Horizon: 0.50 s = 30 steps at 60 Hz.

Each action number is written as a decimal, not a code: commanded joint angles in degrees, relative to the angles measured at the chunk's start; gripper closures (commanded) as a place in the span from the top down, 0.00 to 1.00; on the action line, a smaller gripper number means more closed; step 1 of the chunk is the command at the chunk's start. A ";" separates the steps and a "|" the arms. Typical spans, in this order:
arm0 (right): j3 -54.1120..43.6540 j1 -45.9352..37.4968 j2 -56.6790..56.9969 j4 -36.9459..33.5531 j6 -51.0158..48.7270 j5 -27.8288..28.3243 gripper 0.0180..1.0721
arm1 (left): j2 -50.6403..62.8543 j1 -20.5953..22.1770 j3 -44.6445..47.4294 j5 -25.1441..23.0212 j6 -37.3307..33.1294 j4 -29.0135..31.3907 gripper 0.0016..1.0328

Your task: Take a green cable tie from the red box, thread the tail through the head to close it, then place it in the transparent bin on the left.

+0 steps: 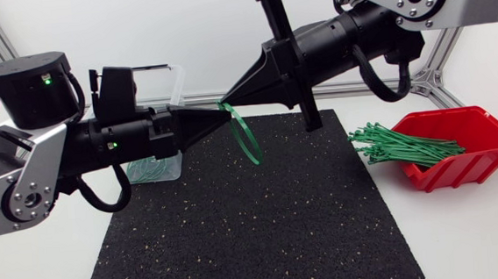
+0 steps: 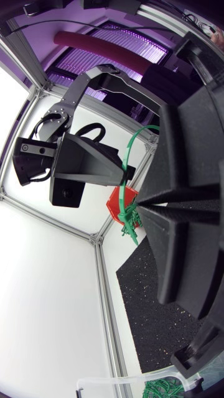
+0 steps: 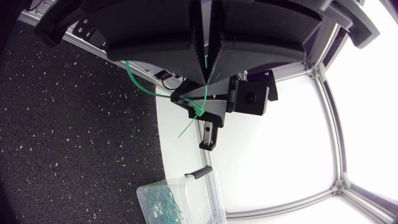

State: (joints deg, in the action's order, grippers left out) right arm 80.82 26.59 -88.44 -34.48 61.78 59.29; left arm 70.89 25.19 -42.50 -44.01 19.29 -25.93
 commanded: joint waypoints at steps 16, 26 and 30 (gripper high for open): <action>1.19 1.36 -4.02 0.38 2.38 -2.60 0.07 | -3.04 0.30 1.02 -0.90 -1.71 -1.05 0.03; 0.39 2.33 -3.40 0.38 2.21 -3.48 0.21 | -2.95 -0.32 0.84 -0.99 -2.06 -0.87 0.03; -0.04 2.24 -3.49 0.55 2.03 -3.56 0.24 | -3.04 -0.58 0.84 -1.08 -2.24 -0.87 0.03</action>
State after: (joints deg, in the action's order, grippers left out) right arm 81.93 28.73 -90.32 -34.04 62.00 56.80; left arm 69.43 24.86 -41.60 -44.29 17.98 -25.32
